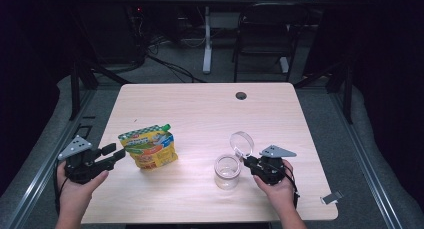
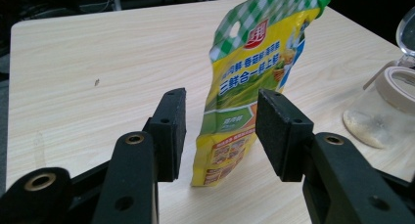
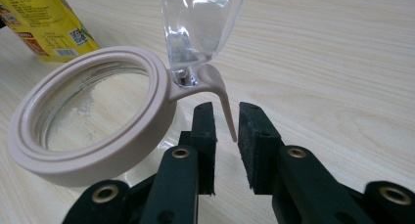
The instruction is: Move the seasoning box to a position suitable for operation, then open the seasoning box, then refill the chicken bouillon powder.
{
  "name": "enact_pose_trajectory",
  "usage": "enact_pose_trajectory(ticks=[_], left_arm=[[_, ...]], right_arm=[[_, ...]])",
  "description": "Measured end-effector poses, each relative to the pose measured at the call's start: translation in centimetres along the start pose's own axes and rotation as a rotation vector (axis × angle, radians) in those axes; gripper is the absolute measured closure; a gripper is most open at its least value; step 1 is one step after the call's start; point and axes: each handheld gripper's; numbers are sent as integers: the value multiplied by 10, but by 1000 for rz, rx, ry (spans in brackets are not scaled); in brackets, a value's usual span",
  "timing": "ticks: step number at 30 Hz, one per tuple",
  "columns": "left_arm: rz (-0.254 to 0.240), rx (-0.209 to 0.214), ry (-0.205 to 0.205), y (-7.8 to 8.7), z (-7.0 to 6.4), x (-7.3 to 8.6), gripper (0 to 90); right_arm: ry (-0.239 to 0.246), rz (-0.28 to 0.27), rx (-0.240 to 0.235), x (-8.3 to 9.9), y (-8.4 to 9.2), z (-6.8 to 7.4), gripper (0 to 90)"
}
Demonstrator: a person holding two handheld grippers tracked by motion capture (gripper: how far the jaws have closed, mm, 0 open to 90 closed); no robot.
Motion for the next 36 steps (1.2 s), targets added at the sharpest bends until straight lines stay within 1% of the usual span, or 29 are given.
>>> enact_pose_trajectory(ticks=[3,6,8,11,12,14,20,25,29,32,34,36], left_arm=[[-2,-2,4,-3,3,0,541],[10,-4,5,-5,7,1,532],[7,-6,7,-8,9,1,518],[4,-9,6,-11,11,3,493],[9,-10,10,-11,12,3,493],[3,-2,15,-12,14,3,489],[21,6,21,-19,19,4,473],[32,9,23,-27,21,6,469],[23,26,31,-31,23,7,468],[16,55,40,-34,25,7,467],[11,70,39,-36,25,6,468],[16,75,35,-38,24,6,468]], right_arm=[[-1,-4,0,2,2,0,769],[0,-9,-1,3,4,-1,767],[-8,-14,1,4,4,-1,765],[-3,-14,3,5,5,-1,763],[-3,-12,2,5,5,-1,762],[-1,-11,2,6,6,0,760],[-7,-22,3,9,9,-2,753],[-9,-18,7,10,12,-3,749],[-6,-22,9,11,12,-3,745],[-6,-15,10,12,13,-3,743],[-8,-21,12,13,13,-4,742],[-13,-20,13,13,15,-5,742]])
Point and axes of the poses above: each handheld gripper's, and its own axes: y roughly backward along the jaws, x roughly out of its underside, z roughly to its left, and after that the axes turned 11 degrees about z, right-handed
